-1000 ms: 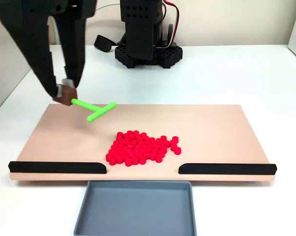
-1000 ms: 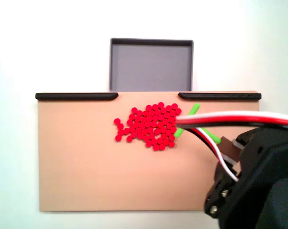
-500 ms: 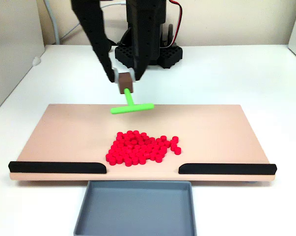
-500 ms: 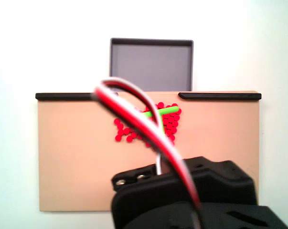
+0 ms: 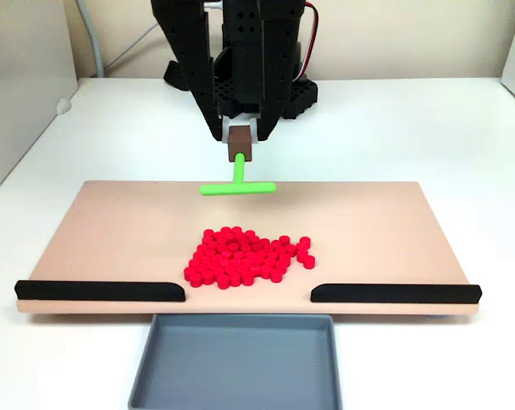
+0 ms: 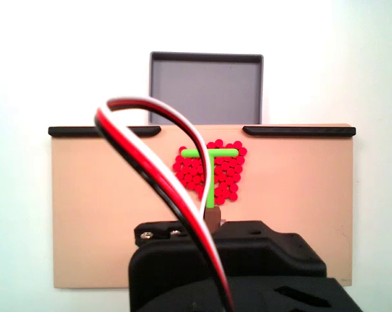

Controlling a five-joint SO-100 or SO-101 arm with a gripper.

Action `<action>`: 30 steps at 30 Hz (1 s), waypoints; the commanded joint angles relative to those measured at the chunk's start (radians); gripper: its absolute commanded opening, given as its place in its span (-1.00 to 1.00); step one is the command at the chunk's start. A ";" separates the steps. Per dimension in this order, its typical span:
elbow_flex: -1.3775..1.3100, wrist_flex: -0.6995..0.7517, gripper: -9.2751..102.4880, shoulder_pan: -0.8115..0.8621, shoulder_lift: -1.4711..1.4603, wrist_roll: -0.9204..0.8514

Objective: Gather the right side granules

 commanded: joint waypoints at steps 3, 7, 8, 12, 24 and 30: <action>-0.005 0.002 -0.84 -0.018 0.026 0.051; -0.005 0.107 -0.84 -0.025 0.014 0.000; -0.005 0.107 -0.84 -0.021 0.011 -0.003; -0.005 0.107 -0.84 -0.018 0.017 -0.014; -0.021 0.094 -0.84 -0.012 0.029 0.006; -0.025 0.091 -0.84 -0.011 0.032 0.029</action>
